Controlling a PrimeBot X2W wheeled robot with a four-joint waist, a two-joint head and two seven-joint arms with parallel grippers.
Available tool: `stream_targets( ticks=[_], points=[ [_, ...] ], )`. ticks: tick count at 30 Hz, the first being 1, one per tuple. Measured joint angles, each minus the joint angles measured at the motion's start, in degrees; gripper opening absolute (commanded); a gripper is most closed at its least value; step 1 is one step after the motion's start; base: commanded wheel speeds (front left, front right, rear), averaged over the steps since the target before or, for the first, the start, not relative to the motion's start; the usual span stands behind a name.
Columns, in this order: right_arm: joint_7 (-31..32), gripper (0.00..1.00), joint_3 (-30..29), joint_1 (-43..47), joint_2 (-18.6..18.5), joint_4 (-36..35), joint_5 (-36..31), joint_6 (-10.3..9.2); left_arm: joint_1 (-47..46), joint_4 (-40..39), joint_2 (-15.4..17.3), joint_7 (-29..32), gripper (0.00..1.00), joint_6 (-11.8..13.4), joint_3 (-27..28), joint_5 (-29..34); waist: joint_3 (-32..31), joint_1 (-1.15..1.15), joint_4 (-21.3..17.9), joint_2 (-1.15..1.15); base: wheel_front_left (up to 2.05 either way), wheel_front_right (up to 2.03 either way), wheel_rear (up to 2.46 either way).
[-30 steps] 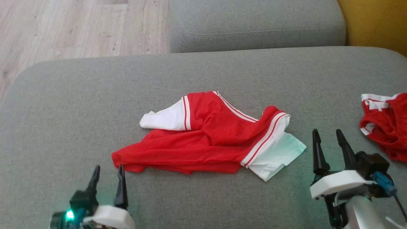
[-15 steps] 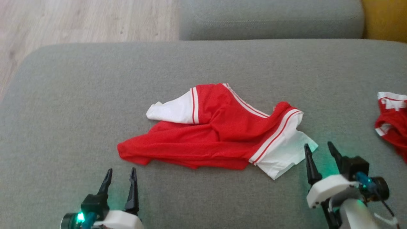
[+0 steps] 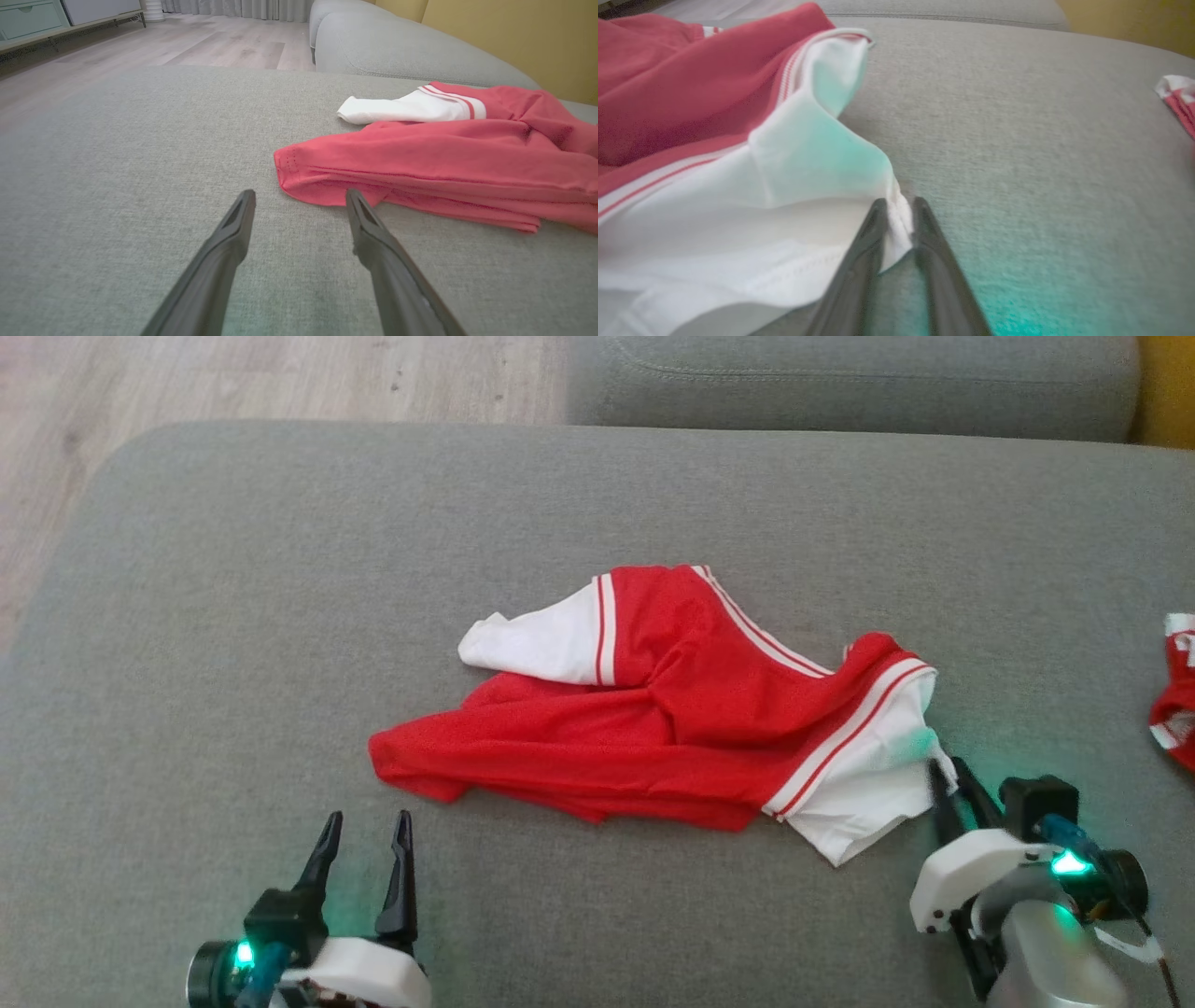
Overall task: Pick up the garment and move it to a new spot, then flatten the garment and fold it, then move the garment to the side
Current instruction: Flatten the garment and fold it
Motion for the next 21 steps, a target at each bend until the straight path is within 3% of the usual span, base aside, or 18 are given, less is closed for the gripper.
stream_targets(
  ticks=[10, 21],
  points=[
    [0.35, 0.00, -4.99, 6.28, -0.03, -6.55, -0.42, 0.00, 0.08, -0.13, -0.03, 0.00, 1.00, -0.13, -0.58, -2.91, -0.67, 0.00, -3.30, 0.00, 0.00, 0.00, 0.00],
    [0.63, 0.00, -4.77, 8.32, -0.11, -10.91, 2.02, 0.00, 0.44, 1.93, -0.05, 0.00, 1.00, -3.56, -4.75, -7.39, -0.71, 0.00, -4.16, 0.00, 0.00, 0.00, 0.00]
  ],
)
